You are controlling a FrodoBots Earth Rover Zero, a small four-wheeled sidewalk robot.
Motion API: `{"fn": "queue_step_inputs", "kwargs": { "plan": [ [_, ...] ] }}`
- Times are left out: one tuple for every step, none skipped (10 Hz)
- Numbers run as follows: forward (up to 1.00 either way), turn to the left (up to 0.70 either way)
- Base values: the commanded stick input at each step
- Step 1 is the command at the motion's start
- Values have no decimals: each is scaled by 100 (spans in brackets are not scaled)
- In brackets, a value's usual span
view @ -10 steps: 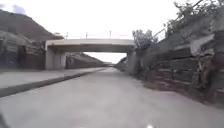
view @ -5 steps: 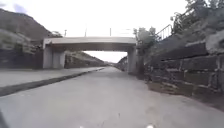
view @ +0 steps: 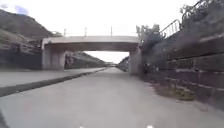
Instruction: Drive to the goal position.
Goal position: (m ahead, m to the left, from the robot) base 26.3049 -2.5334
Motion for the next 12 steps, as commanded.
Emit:
{"fn": "queue_step_inputs", "kwargs": {
  "plan": [
    [70, 0],
    [70, 0],
    [70, 0],
    [70, 0],
    [70, 0],
    [70, 0],
    [70, 0],
    [70, 0],
    [70, 0],
    [70, 0],
    [70, 0],
    [70, 0]
  ]
}}
